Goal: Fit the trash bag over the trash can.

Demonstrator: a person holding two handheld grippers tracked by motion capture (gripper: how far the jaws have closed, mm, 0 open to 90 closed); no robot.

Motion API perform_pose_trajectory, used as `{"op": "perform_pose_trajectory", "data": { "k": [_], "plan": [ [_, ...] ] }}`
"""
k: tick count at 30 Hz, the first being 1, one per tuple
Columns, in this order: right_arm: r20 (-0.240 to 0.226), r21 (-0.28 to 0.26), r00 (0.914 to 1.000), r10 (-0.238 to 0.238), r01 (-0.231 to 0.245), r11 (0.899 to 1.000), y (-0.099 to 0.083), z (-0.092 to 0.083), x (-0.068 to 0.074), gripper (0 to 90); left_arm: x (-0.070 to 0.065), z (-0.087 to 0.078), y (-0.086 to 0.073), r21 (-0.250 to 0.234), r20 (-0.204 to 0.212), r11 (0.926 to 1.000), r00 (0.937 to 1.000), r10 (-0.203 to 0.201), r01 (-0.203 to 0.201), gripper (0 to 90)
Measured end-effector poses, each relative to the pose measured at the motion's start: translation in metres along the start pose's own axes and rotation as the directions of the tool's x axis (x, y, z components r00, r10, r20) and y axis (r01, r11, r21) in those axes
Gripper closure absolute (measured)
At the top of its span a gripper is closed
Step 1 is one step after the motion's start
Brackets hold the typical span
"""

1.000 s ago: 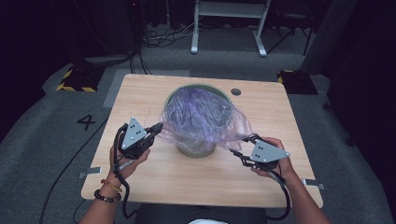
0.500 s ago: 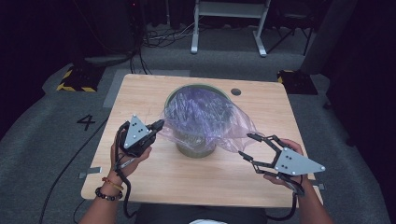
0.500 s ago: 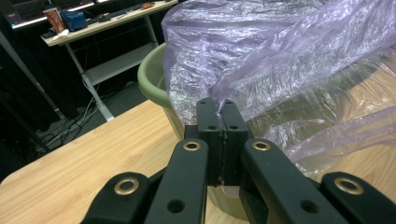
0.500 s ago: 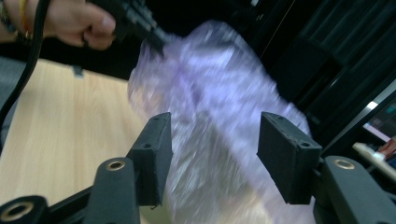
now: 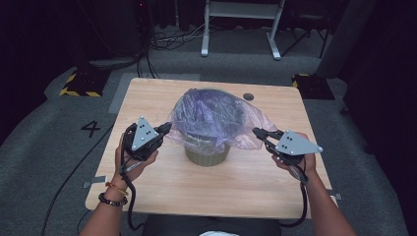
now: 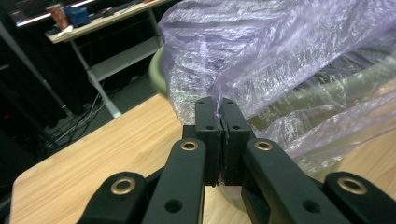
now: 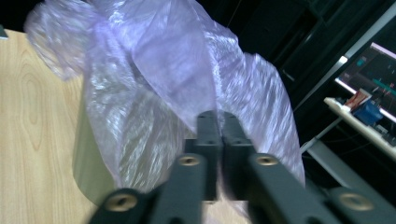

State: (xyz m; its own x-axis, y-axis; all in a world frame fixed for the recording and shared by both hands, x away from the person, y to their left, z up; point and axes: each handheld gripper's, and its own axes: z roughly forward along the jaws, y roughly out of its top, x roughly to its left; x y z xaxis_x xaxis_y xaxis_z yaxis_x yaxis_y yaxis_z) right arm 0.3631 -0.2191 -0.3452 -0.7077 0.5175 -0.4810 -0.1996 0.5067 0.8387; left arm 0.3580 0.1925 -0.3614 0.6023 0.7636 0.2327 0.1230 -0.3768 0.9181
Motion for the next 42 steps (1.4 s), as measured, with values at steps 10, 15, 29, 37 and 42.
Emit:
{"op": "perform_pose_trajectory", "data": {
  "k": [10, 15, 29, 37, 42],
  "plan": [
    [-0.008, 0.010, 0.9977, 0.067, -0.067, 0.998, 0.003, 0.008, -0.007, 90.0, -0.004, -0.015, -0.012, -0.032, 0.037, 0.9923, 0.9923, -0.118, 0.119, 22.2],
    [-0.012, 0.014, 0.9967, 0.080, -0.080, 0.997, 0.008, 0.010, -0.005, 90.0, -0.023, -0.025, -0.023, -0.034, 0.127, 0.9871, 0.9804, -0.151, 0.156, 16.4],
    [-0.054, -0.018, 0.9949, 0.085, -0.086, 0.996, 0.014, 0.011, 0.000, 90.0, -0.024, 0.012, -0.021, 0.081, 0.182, 0.9463, 0.9289, -0.323, 0.313, 24.7],
    [-0.068, -0.030, 0.9925, 0.101, -0.103, 0.994, 0.012, 0.009, -0.002, 90.0, -0.017, 0.023, -0.022, 0.089, 0.144, 0.9598, 0.9501, -0.277, 0.266, 60.2],
    [-0.062, -0.027, 0.9940, 0.090, -0.092, 0.995, 0.012, 0.009, -0.001, 90.0, -0.015, 0.028, -0.023, 0.100, 0.106, 0.9853, 0.9832, -0.149, 0.138, 89.2]
  ]
}}
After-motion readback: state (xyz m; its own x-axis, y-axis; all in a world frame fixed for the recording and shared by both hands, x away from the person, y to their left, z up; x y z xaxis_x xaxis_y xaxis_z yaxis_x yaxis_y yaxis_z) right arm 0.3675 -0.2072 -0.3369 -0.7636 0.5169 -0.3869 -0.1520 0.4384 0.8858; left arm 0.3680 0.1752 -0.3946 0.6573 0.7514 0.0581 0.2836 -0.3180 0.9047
